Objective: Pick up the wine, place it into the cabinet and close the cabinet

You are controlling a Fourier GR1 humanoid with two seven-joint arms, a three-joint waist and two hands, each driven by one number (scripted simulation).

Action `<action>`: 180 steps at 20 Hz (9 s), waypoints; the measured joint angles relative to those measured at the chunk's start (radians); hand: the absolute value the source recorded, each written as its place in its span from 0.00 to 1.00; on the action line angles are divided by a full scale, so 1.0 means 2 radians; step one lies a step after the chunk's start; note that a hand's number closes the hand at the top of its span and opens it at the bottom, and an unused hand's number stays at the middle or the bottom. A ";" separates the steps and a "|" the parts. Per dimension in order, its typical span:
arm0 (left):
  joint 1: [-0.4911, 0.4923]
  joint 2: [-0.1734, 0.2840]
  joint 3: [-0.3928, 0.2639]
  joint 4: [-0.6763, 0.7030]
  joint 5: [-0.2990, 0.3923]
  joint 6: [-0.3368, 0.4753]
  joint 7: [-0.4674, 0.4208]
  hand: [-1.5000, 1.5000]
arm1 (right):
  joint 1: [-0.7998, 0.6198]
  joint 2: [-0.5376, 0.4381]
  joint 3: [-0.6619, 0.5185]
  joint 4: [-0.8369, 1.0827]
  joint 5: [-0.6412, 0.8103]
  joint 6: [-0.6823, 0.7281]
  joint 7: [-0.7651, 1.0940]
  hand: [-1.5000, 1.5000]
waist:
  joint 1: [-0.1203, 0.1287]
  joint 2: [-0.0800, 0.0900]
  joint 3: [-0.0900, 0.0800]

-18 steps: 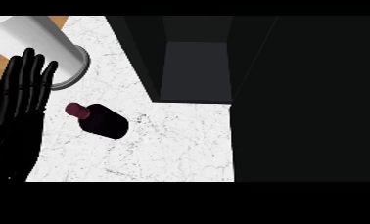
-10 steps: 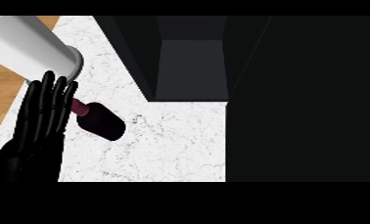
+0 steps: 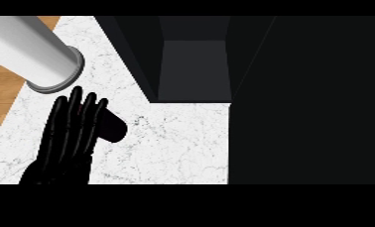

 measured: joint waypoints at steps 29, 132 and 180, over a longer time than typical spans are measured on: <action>-0.013 0.033 0.005 -0.115 -0.044 0.107 0.143 0.00 | -0.084 0.000 -0.015 -0.020 0.003 -0.035 0.120 0.00 | 0.000 0.000 0.000; -0.163 0.041 0.281 0.663 0.105 -0.243 -0.344 1.00 | -0.141 0.020 -0.039 -0.029 0.024 -0.026 0.193 0.00 | -0.004 0.000 0.000; -0.098 0.001 0.052 0.155 0.041 -0.020 -0.042 1.00 | -0.132 0.036 -0.043 -0.024 0.016 -0.015 0.189 0.00 | -0.003 0.000 0.000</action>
